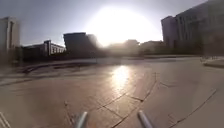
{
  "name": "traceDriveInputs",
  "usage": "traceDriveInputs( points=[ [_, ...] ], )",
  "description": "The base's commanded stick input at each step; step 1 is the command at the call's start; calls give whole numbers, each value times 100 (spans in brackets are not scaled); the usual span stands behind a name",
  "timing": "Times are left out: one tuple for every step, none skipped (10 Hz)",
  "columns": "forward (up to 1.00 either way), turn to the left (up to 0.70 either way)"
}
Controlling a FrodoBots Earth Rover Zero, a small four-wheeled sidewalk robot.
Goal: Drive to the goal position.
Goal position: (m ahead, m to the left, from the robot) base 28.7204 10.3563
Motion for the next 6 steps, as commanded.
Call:
traceDriveInputs(
  points=[
    [100,0],
    [100,0],
    [100,0],
    [100,0],
    [100,0],
    [100,0]
  ],
)
